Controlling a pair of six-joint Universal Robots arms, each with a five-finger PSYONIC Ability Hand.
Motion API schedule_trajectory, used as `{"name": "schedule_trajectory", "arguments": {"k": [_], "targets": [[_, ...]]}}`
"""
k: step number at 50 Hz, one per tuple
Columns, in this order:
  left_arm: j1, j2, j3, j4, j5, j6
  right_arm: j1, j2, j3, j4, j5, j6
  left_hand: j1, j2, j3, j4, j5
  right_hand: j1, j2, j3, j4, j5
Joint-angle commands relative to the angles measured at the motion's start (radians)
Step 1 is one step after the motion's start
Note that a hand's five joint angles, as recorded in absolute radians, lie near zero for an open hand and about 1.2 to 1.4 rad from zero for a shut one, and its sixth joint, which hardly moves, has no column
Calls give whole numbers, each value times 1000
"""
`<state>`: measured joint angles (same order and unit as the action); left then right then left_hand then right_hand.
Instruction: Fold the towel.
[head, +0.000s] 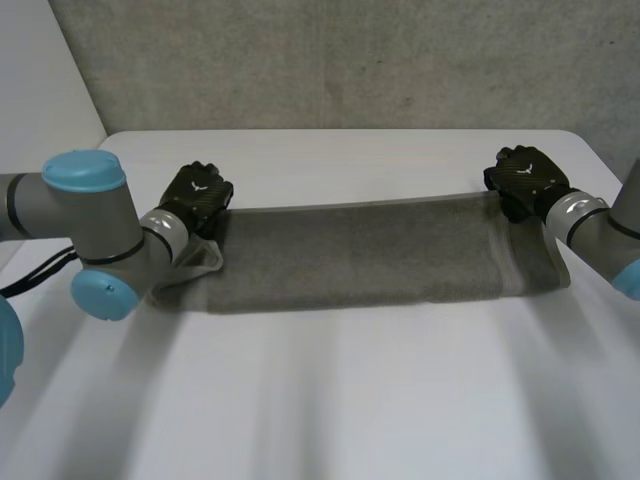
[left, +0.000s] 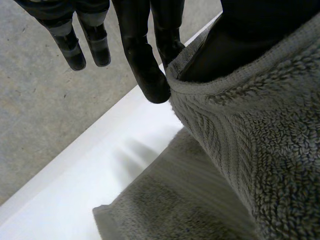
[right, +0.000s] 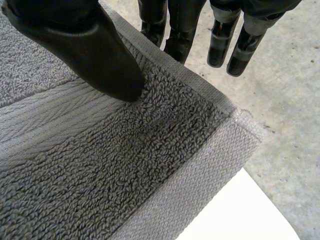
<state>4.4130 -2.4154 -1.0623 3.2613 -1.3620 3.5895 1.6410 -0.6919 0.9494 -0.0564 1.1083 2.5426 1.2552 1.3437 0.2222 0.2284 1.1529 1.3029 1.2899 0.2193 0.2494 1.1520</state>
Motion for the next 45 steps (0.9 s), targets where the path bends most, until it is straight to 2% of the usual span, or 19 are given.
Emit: {"name": "schedule_trajectory", "arguments": {"k": [1,13,15,16,17,18,19,20,21,22,23,26,30,34,39,43,45], "targets": [[2,-45,31,55,-26,49,8,48,-44,-25,1,-1,141,53,-48,-54,69,93,106,-45,-75,70],[2,-93,74,71,-22,67,28,130,-112,-63,2,-2,56,-32,-48,-54,-16,93,106,-45,-75,70],[0,-102,77,80,-22,67,28,143,-123,-65,2,-2,-104,-193,-48,-54,-176,93,106,-45,-75,70],[0,-102,78,80,-22,67,30,156,-136,-66,7,-2,-105,-194,-48,-54,-177,93,106,-45,-75,70],[0,-106,78,90,-22,72,33,170,-149,-68,8,-2,-250,-339,-48,-54,-323,93,106,-45,-75,70],[0,-111,76,104,-26,81,33,170,-149,-68,8,-2,-528,-617,-48,-54,-600,93,106,-45,-75,70],[0,-111,76,104,-26,81,37,182,-161,-69,10,-2,-531,-619,-48,-54,-603,93,106,-45,-75,70],[0,-114,74,113,-29,98,40,195,-172,-69,13,-2,-917,-1006,-48,-54,-990,-156,-143,-45,-75,-179],[0,-116,73,124,-32,118,40,195,-172,-69,13,-2,-1081,-1169,-48,-54,-1153,-158,-145,-45,-75,-182],[0,-116,73,124,-32,118,42,201,-179,-69,22,-2,-1081,-1169,-48,-54,-1153,-780,-767,-45,-75,-804],[0,-116,73,132,-38,136,43,203,-185,-69,42,-2,-1081,-1169,-48,-54,-1153,-1128,-1115,-45,-75,-1152],[-1,-105,71,150,-51,158,43,187,-189,-76,85,-2,-1081,-1169,-48,-54,-1153,-1128,-1115,-45,-75,-1152],[-1,-41,61,195,-65,156,45,140,-175,-102,100,5,-1081,-1169,-48,-54,-1153,-1128,-1115,-45,-75,-1152],[-1,19,31,248,-63,155,43,28,-108,-143,100,65,-1081,-1169,-48,-54,-1153,-1128,-1115,-45,-75,-1152],[8,134,-45,406,-54,158,39,-98,-22,-172,94,123,-1081,-1169,-48,-54,-1153,-1128,-1115,-45,-75,-1152],[17,159,-62,483,-43,161,39,-185,61,-160,91,128,-1081,-1169,-48,-54,-1153,-1128,-1115,-45,-75,-1152],[23,157,-64,532,3,161,36,-208,92,-157,87,127,-1081,-1169,-48,-54,-1153,-1128,-1115,-45,-75,-1152]]}}
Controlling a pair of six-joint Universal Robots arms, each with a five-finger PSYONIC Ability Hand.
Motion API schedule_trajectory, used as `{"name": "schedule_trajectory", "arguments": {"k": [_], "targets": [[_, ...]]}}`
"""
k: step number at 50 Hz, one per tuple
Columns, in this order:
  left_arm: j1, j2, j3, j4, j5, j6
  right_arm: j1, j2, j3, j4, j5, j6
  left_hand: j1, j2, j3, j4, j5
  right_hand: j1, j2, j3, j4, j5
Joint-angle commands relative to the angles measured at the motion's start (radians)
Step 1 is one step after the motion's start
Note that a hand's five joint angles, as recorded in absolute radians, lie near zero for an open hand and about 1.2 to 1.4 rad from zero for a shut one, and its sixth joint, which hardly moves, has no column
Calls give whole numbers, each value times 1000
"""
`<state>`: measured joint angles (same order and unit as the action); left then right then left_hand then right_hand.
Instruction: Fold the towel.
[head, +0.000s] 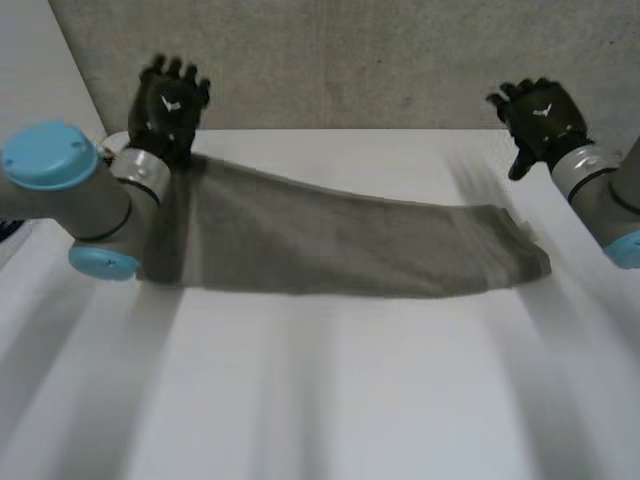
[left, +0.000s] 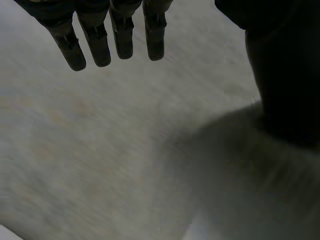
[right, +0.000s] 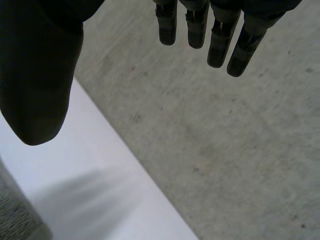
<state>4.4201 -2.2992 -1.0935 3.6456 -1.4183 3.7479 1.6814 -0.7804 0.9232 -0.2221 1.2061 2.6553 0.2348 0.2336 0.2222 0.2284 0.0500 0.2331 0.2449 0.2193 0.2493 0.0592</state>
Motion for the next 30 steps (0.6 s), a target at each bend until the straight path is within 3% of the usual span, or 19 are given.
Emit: {"name": "schedule_trajectory", "arguments": {"k": [1,8,17,20,22,23,25,29,30], "targets": [[16,41,-32,148,59,3,-6,-141,150,12,-22,14,-60,-59,-48,-54,-50,-59,-70,-45,-75,-59],[39,6,-52,160,186,3,-9,-181,246,13,-63,11,-60,-59,-48,-54,-50,-59,-70,-45,-75,-59],[39,-17,-97,159,203,4,-12,-180,270,35,-66,8,-60,-59,-48,-54,-50,-59,-70,-45,-75,-59],[39,-29,-105,151,205,3,-12,-171,269,40,-71,6,34,36,-48,-54,45,-59,-70,-45,-75,-59],[39,-40,-109,124,206,4,-12,-169,269,40,-71,5,309,310,-48,-54,319,-59,-70,-45,-75,-59],[39,-40,-109,123,206,4,-12,-165,267,40,-72,5,310,312,-48,-54,321,-59,-70,-45,-75,-59],[39,-51,-108,79,206,3,-12,-160,266,38,-72,5,939,940,-48,-54,949,-59,-70,-45,-75,-59],[42,-49,-106,24,205,0,-11,-140,256,40,-71,3,846,847,-48,-54,856,-59,-70,-45,-75,-59],[42,-48,-106,-8,196,-5,-11,-140,256,40,-71,3,409,410,-48,-54,419,-59,-70,-45,-75,-59]]}}
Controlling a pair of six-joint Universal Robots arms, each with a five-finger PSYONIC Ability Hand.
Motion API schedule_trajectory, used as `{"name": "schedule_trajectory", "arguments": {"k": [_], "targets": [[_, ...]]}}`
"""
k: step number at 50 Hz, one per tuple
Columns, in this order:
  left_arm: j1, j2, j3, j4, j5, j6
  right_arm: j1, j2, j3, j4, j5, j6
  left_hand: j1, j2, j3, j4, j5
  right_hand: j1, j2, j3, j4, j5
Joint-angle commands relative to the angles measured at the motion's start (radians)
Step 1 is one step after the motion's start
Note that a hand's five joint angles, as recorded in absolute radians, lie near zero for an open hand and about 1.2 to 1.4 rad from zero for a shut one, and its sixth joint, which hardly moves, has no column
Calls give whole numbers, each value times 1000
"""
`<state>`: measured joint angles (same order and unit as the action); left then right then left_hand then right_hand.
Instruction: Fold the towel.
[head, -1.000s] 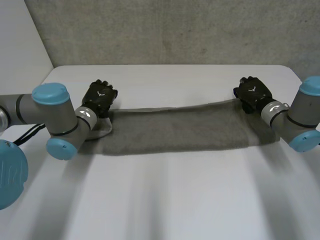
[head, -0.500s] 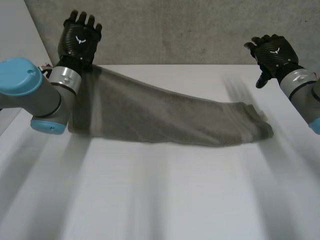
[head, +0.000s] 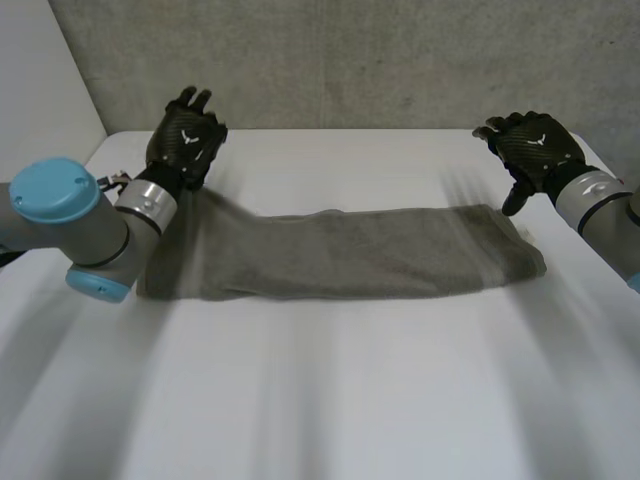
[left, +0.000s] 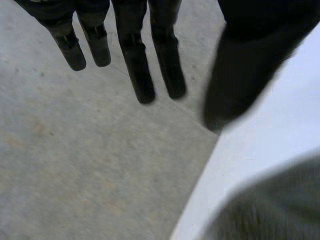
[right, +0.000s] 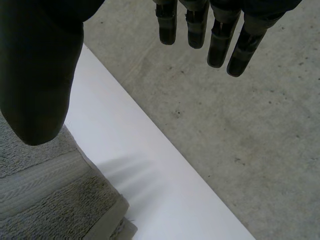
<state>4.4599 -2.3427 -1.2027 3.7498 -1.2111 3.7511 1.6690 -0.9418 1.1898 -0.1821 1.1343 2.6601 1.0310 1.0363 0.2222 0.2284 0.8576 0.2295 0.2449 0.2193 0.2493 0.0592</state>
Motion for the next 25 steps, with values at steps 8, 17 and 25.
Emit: {"name": "schedule_trajectory", "arguments": {"k": [8,17,25], "targets": [[36,23,15,-350,-2,-115,5,29,-4,0,4,-31,-856,-862,-48,-54,-858,-55,-70,-45,-75,-59],[47,85,-37,-430,-16,-174,2,43,8,41,5,-37,-856,-862,-48,-54,-858,-55,-70,-45,-75,-59],[76,244,-261,-432,-53,-172,-58,40,21,205,-22,-42,-856,-861,-48,-54,-857,-55,-70,-45,-75,-59]]}}
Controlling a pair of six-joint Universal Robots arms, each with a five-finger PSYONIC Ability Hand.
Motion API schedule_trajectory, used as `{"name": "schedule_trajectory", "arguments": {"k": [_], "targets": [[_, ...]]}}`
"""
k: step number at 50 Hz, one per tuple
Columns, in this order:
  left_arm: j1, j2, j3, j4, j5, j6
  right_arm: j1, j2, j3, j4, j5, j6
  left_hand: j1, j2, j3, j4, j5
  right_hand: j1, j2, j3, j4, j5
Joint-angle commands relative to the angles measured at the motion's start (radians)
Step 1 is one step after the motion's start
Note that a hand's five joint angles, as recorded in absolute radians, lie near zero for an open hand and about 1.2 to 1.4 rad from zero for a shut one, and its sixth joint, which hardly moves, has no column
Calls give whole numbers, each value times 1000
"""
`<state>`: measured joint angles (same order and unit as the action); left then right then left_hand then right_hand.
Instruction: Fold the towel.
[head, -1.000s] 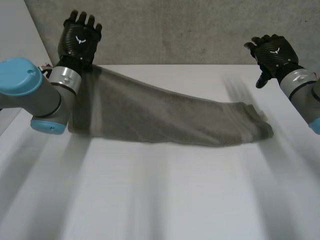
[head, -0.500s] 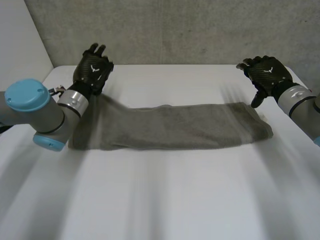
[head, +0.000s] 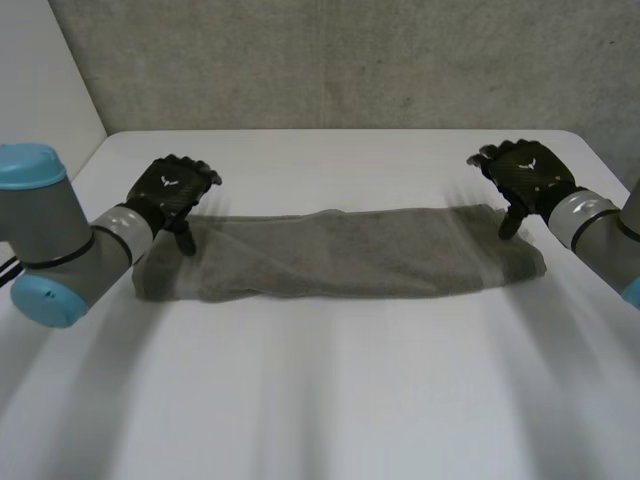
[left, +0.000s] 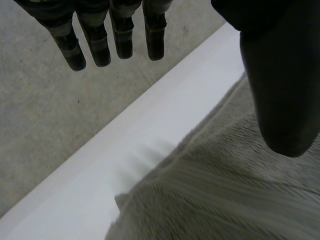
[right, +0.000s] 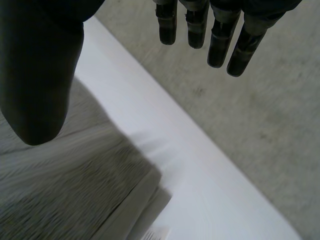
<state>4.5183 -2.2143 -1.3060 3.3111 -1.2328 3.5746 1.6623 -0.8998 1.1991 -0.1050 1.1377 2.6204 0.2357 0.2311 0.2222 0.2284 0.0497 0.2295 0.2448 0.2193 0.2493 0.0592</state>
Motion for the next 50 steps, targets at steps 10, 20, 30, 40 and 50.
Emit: {"name": "schedule_trajectory", "arguments": {"k": [10,20,30,40,50], "targets": [[24,228,-361,-2,-145,0,-122,4,57,186,-105,-26,30,35,-48,-54,42,17,2,-45,-75,13],[36,228,-407,-2,-217,0,-165,-1,169,179,-131,-123,145,150,-48,-54,157,181,166,-45,-75,177],[41,190,-420,11,-223,-2,-179,8,194,114,-174,-129,157,161,-48,-54,168,425,409,-45,-75,420],[51,168,-407,24,-221,-2,-179,15,195,18,-167,-132,151,156,-48,-54,162,719,703,-45,-75,714],[48,169,-407,68,-224,-4,-176,59,180,-10,-147,-132,142,147,-48,-54,154,805,789,-45,-75,801]]}}
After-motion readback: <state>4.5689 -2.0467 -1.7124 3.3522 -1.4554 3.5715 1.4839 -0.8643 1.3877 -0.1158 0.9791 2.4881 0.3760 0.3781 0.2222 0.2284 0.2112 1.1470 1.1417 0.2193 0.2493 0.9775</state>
